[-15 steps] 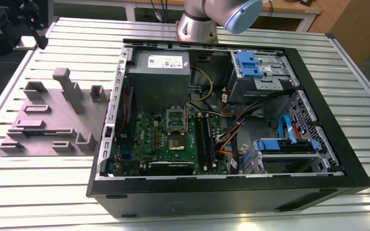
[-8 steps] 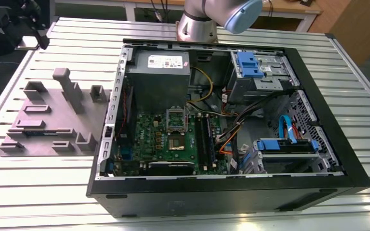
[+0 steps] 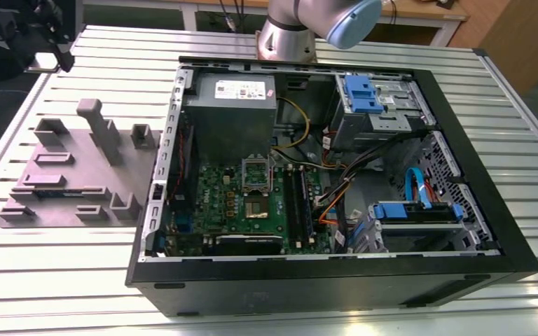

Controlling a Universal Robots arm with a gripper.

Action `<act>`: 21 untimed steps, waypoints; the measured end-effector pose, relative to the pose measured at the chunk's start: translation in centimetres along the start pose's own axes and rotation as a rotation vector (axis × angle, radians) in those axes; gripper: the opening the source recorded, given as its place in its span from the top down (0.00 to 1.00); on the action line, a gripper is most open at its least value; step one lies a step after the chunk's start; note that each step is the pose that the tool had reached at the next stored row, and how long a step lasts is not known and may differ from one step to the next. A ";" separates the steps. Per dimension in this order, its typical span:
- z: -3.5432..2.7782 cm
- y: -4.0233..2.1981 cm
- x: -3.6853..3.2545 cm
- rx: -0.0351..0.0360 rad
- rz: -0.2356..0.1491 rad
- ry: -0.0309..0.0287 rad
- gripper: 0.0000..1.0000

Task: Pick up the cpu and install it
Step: 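Pick up the cpu and move it towards the insertion slot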

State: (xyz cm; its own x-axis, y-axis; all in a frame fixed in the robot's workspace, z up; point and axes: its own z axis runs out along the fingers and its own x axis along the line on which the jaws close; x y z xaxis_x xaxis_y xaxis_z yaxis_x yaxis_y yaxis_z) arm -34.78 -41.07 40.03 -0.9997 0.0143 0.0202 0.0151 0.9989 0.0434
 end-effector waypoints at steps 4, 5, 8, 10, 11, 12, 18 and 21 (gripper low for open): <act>0.00 0.00 -0.12 0.0000 0.000 0.0000 0.53; 0.00 0.00 -0.15 0.0000 0.000 0.0000 0.53; -0.01 0.00 -0.23 0.0000 0.000 0.0001 0.53; -0.01 0.01 -0.30 0.0000 0.000 0.0000 0.53; -0.01 0.01 -0.33 0.0000 0.000 0.0000 0.53; -0.01 0.01 -0.37 0.0001 0.000 0.0001 0.53; -0.02 -0.03 -0.45 0.0001 0.000 0.0001 0.53; -0.02 -0.19 -0.46 0.0000 0.000 0.0000 0.53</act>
State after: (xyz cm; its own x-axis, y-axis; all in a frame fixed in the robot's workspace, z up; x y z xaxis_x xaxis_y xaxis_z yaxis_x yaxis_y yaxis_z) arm -34.33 -41.27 40.03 -0.9997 0.0142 0.0203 0.0151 0.9989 0.0434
